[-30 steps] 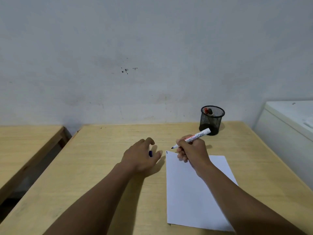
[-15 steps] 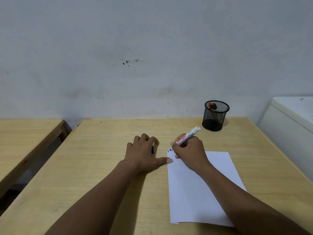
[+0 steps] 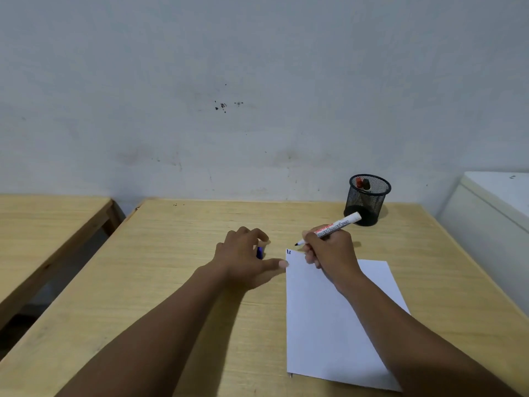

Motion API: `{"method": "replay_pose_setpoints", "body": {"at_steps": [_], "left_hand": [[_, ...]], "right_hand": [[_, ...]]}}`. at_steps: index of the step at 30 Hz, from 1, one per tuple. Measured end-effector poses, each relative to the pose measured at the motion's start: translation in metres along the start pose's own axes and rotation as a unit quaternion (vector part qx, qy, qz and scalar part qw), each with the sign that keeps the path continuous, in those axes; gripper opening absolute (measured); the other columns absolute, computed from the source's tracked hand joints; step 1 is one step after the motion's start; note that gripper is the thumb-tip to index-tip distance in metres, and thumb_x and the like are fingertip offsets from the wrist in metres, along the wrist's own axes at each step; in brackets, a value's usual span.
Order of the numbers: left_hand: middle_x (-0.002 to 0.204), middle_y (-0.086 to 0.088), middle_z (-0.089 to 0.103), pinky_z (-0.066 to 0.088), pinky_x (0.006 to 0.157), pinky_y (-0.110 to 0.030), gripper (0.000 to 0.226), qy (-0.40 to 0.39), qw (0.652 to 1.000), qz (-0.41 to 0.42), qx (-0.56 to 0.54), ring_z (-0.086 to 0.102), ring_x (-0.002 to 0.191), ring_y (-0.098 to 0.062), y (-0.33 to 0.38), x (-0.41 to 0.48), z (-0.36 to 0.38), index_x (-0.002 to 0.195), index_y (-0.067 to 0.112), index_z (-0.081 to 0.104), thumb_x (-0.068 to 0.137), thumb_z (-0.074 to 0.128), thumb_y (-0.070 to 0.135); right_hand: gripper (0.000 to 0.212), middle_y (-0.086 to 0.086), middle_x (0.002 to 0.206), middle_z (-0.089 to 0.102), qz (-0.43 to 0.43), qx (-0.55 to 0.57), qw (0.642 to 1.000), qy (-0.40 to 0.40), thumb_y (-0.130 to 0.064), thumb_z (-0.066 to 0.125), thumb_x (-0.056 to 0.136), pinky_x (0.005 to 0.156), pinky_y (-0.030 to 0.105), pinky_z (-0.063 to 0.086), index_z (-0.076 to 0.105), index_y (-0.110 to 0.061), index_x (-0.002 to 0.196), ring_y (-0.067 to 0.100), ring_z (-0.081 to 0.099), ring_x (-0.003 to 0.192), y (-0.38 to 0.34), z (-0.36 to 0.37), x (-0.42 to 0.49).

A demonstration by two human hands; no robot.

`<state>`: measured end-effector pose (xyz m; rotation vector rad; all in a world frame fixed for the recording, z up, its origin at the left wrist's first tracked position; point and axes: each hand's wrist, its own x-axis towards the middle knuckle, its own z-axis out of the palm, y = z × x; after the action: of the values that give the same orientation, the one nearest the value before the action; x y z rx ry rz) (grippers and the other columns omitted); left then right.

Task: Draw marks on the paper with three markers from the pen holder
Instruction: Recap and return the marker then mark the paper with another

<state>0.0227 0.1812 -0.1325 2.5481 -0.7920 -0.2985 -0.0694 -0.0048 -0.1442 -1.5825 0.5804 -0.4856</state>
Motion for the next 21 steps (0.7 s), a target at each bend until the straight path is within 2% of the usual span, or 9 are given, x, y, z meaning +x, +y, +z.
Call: {"method": "replay_pose_setpoints", "body": {"at_steps": [3, 5, 7, 9, 12, 14, 17, 21], "left_hand": [[0.102, 0.008, 0.073, 0.055, 0.09, -0.034, 0.027, 0.009, 0.998, 0.019, -0.053, 0.068, 0.102, -0.014, -0.008, 0.002, -0.009, 0.102, 0.029, 0.075, 0.08, 0.077, 0.043], [0.089, 0.007, 0.077, 0.056, 0.082, -0.03, 0.007, 0.025, 0.997, 0.02, -0.065, 0.071, 0.09, -0.013, -0.009, 0.002, -0.013, 0.089, 0.026, 0.079, 0.084, 0.075, 0.028], [0.082, 0.004, 0.077, 0.053, 0.072, -0.025, 0.005, 0.045, 0.994, 0.017, -0.103, 0.07, 0.082, -0.012, -0.007, 0.004, -0.018, 0.085, 0.022, 0.079, 0.086, 0.076, 0.025], [0.077, 0.0, 0.077, 0.049, 0.066, -0.024, 0.01, 0.066, 0.973, 0.01, -0.221, 0.068, 0.072, -0.012, 0.001, 0.006, -0.026, 0.084, 0.015, 0.08, 0.087, 0.078, 0.024], [0.078, -0.004, 0.074, 0.049, 0.067, -0.027, 0.014, 0.066, 0.905, 0.002, -0.421, 0.069, 0.071, -0.017, 0.025, 0.01, -0.043, 0.093, 0.006, 0.077, 0.09, 0.075, 0.019], [0.082, -0.003, 0.075, 0.05, 0.069, -0.026, 0.016, 0.044, 0.865, 0.005, -0.5, 0.07, 0.072, -0.017, 0.044, 0.014, -0.051, 0.1, 0.005, 0.075, 0.093, 0.073, 0.019], [0.079, -0.002, 0.073, 0.05, 0.067, -0.025, 0.016, 0.007, 0.825, 0.014, -0.565, 0.068, 0.068, -0.015, 0.069, 0.021, -0.056, 0.1, 0.007, 0.075, 0.093, 0.072, 0.021], [0.075, -0.003, 0.072, 0.05, 0.067, -0.027, 0.013, -0.011, 0.797, 0.021, -0.603, 0.067, 0.066, -0.015, 0.089, 0.028, -0.053, 0.095, 0.008, 0.076, 0.091, 0.074, 0.02]], "right_hand": [[0.015, 0.009, 0.064, 0.067, 0.059, 0.091, 0.994, -0.004, -0.014, 0.071, 0.091, 0.046, 0.026, 0.035, 0.072, -0.007, 0.077, 0.016, 0.053, 0.05, -0.009, -0.005, 0.005], [0.009, 0.008, 0.067, 0.066, 0.091, 0.128, 0.987, -0.02, -0.015, 0.074, 0.09, 0.045, 0.024, 0.034, 0.071, -0.008, 0.083, 0.012, 0.052, 0.049, -0.015, -0.007, 0.006], [0.006, 0.007, 0.068, 0.065, 0.109, 0.165, 0.98, -0.024, -0.015, 0.076, 0.088, 0.046, 0.022, 0.035, 0.071, -0.011, 0.088, 0.01, 0.052, 0.049, -0.021, -0.011, 0.008], [0.004, 0.009, 0.071, 0.066, 0.1, 0.195, 0.975, -0.026, -0.012, 0.075, 0.088, 0.047, 0.022, 0.038, 0.071, -0.011, 0.089, 0.011, 0.056, 0.051, -0.032, -0.015, 0.009], [0.003, 0.014, 0.072, 0.064, 0.09, 0.265, 0.959, -0.034, -0.005, 0.065, 0.09, 0.048, 0.023, 0.042, 0.067, -0.004, 0.092, 0.016, 0.06, 0.05, -0.057, -0.018, 0.009], [0.007, 0.013, 0.071, 0.065, 0.091, 0.3, 0.949, -0.047, -0.006, 0.062, 0.089, 0.048, 0.024, 0.044, 0.068, -0.004, 0.092, 0.017, 0.062, 0.049, -0.074, -0.019, 0.008], [0.009, 0.012, 0.07, 0.067, 0.082, 0.309, 0.946, -0.061, -0.007, 0.06, 0.089, 0.048, 0.023, 0.044, 0.069, -0.006, 0.089, 0.016, 0.062, 0.048, -0.091, -0.02, 0.005], [0.01, 0.011, 0.066, 0.067, 0.069, 0.307, 0.947, -0.065, -0.008, 0.06, 0.09, 0.048, 0.023, 0.044, 0.069, -0.006, 0.087, 0.016, 0.06, 0.047, -0.101, -0.023, 0.005]]}}
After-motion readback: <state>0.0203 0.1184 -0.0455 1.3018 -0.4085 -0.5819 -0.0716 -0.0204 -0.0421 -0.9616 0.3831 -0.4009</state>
